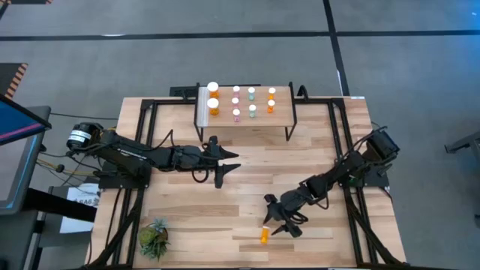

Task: Pick and place medicine bottles onto shelf by color
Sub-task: Put the small orange pill bottle on the shelf aligned with the other small orange pill bottles

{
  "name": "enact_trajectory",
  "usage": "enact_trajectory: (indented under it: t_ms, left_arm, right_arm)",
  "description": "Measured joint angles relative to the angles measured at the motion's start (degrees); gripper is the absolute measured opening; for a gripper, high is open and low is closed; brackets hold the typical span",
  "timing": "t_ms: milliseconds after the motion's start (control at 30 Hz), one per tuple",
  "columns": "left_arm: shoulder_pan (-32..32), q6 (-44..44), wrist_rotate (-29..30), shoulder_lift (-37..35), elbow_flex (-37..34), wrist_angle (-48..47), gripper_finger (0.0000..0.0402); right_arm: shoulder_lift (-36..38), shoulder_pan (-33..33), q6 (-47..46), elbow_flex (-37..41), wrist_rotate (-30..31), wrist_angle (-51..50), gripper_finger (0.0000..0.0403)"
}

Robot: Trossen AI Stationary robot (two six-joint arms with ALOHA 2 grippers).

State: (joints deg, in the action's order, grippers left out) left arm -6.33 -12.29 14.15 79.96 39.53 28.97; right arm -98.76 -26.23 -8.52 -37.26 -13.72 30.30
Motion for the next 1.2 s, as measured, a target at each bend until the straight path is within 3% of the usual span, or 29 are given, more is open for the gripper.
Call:
enact_trajectory:
  t_ms: [500, 967, 1200]
  left_arm:
    - [0.0, 0.0, 0.0, 0.0, 0.0, -0.4, 0.0167]
    - [0.0, 0.0, 0.0, 0.0, 0.0, -1.1, 0.0167]
    - [0.0, 0.0, 0.0, 0.0, 0.0, -1.1, 0.0167]
  right_arm:
    - [-11.7, 2.1, 0.8, -4.8, -5.7, 3.5, 0.0265]
    - [-12.0, 3.4, -1.7, -4.8, -8.0, 0.1, 0.0264]
    - [-12.0, 3.4, 0.4, -4.8, -7.4, -1.8, 0.0222]
